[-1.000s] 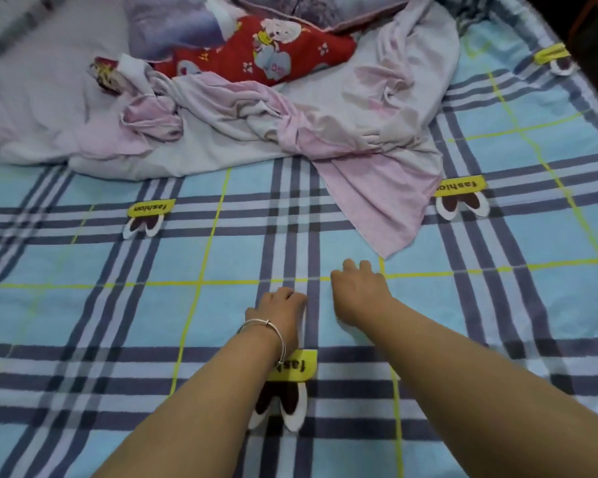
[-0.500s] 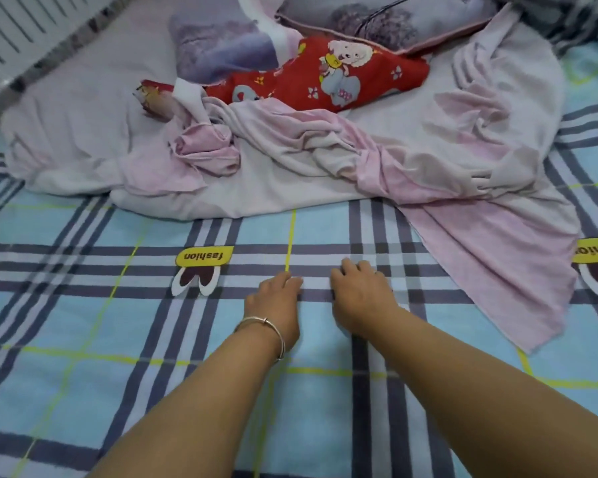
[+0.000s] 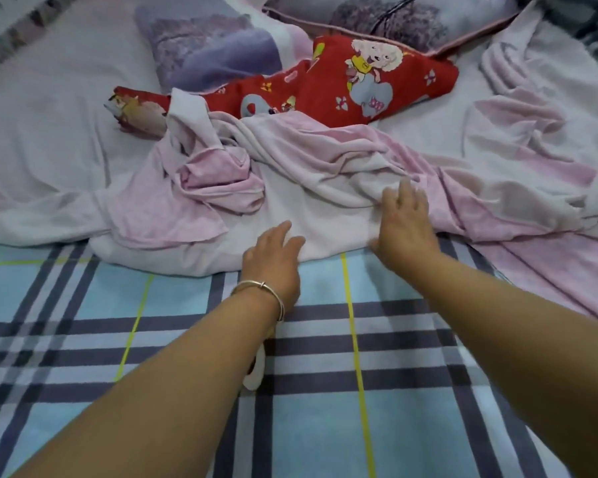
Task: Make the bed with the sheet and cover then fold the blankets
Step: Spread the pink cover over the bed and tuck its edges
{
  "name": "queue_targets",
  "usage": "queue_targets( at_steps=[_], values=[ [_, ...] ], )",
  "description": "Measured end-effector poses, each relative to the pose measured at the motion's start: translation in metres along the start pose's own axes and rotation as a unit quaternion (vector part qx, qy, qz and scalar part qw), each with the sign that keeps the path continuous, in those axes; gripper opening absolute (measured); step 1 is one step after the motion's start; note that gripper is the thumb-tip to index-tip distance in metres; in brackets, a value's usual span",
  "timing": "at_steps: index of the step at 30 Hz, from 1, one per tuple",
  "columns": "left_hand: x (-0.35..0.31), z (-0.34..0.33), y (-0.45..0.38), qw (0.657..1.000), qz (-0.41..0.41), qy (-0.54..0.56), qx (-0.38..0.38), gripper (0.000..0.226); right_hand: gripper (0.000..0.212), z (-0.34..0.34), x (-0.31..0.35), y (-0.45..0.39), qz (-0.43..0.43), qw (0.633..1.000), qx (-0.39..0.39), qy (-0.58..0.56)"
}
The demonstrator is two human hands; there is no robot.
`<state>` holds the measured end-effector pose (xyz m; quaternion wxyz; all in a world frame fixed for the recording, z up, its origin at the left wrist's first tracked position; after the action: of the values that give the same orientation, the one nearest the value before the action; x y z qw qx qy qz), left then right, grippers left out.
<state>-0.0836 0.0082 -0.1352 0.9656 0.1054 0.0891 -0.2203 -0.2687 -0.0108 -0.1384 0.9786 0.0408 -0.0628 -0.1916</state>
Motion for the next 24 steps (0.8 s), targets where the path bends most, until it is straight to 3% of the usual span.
queue_targets(
  at_steps=[3,5,7,11,14,17,20,24],
  values=[
    [0.009,-0.002,-0.018,1.000,-0.025,-0.005,-0.006,0.059,0.081,0.007,-0.010,-0.040,-0.080,0.996,-0.017,-0.022],
    [0.013,-0.007,-0.027,0.999,-0.037,-0.010,-0.017,0.060,0.092,0.007,-0.017,-0.065,-0.129,0.990,0.028,-0.039],
    [0.013,-0.010,-0.034,0.998,-0.051,-0.030,-0.030,0.064,0.090,0.002,-0.023,-0.073,-0.163,0.981,0.092,-0.047],
    [-0.006,-0.011,-0.056,0.993,-0.068,-0.065,-0.076,0.073,0.048,0.000,-0.027,-0.064,-0.057,0.987,0.115,0.101],
    [-0.038,-0.003,-0.077,0.975,-0.108,-0.127,-0.150,0.069,0.039,0.010,-0.029,-0.046,0.002,0.977,0.166,0.135],
    [-0.064,-0.005,-0.093,0.970,-0.105,-0.218,-0.011,0.071,0.038,0.010,-0.045,-0.026,0.061,0.947,0.257,0.181],
    [-0.085,-0.012,-0.092,0.939,-0.137,-0.289,0.127,0.050,0.032,0.010,-0.068,-0.010,0.085,0.919,0.310,0.227],
    [-0.116,-0.022,-0.065,0.942,-0.153,-0.157,0.254,0.039,0.035,0.018,-0.093,0.011,0.110,0.924,0.268,0.248]
  ],
)
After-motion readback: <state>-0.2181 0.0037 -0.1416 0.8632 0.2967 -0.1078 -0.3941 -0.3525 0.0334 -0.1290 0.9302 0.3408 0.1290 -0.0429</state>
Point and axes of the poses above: each hand's wrist, its own y-axis away from the middle knuckle, its own z-axis out of the back of the hand, x = y × z, the point moved 3 cm from there along -y, towards the middle knuckle, and after that the axes turned 13 degrees about -z, right-handed, at the moved point
